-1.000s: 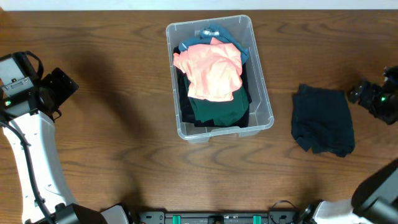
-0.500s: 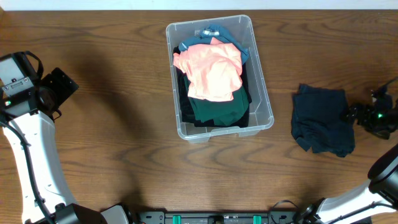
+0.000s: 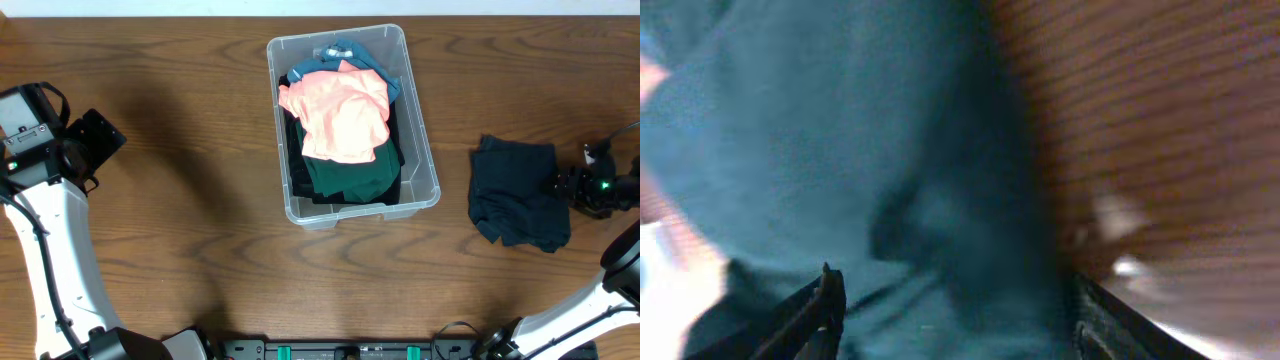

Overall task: Pack container
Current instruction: 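Grasp the navy garment's right edge with the right gripper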

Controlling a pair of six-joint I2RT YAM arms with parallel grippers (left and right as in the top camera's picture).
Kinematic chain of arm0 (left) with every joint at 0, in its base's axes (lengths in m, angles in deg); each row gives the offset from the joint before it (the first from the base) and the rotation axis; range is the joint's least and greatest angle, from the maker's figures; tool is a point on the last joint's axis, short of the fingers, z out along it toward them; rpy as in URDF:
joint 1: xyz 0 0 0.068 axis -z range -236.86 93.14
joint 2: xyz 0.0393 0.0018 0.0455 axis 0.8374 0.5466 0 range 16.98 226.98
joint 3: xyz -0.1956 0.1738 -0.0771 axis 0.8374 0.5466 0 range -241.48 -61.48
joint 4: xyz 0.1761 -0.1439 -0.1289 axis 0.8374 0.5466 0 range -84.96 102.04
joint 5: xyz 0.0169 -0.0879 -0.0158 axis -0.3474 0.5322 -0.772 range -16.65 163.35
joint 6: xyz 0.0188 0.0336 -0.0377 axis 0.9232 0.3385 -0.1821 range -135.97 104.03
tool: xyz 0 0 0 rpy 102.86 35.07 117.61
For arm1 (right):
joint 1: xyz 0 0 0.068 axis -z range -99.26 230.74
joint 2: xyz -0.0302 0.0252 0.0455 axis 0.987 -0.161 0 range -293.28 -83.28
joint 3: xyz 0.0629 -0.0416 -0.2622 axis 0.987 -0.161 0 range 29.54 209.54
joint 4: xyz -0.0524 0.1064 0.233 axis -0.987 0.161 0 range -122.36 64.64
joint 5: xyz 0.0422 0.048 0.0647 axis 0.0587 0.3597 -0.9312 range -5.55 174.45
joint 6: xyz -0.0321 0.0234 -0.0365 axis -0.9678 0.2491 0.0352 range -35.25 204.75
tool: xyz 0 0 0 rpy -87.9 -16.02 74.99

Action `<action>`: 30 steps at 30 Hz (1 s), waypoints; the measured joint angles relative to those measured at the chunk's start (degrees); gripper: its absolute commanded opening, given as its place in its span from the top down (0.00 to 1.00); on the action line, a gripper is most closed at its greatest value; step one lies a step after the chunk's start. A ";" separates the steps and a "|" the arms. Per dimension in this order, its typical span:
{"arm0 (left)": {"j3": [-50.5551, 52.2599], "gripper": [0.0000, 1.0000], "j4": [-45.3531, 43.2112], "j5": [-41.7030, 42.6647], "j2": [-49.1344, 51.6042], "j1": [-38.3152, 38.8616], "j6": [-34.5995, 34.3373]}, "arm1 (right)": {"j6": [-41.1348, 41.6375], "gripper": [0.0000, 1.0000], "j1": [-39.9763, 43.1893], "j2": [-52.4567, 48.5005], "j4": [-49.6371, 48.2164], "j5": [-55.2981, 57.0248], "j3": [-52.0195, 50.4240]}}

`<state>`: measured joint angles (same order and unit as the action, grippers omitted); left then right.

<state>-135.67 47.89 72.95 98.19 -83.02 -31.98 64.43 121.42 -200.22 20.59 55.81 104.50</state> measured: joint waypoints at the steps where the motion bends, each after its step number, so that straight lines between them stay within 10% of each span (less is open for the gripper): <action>1: 0.00 0.02 0.00 0.00 0.00 0.00 0.00 | -0.02 0.32 0.00 -0.15 0.31 -1.18 -0.04; 4: 0.00 0.02 0.00 0.00 0.00 0.00 0.00 | -0.09 0.37 0.02 -0.55 0.63 -3.48 -0.07; 8: 0.00 0.02 0.00 0.00 0.00 0.00 0.00 | -0.76 0.83 0.02 -2.05 0.63 -5.86 -0.74; 12: 0.00 0.02 0.02 0.00 0.00 0.00 -0.02 | -1.16 0.99 0.02 -3.56 1.20 -8.31 -1.49; 30: 0.00 0.02 0.02 0.00 0.00 0.00 0.00 | -1.79 0.99 -1.22 7.78 13.44 -48.72 8.68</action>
<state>-135.67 47.91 72.95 98.19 -83.02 -31.98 62.64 120.20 -192.44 34.03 7.09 113.18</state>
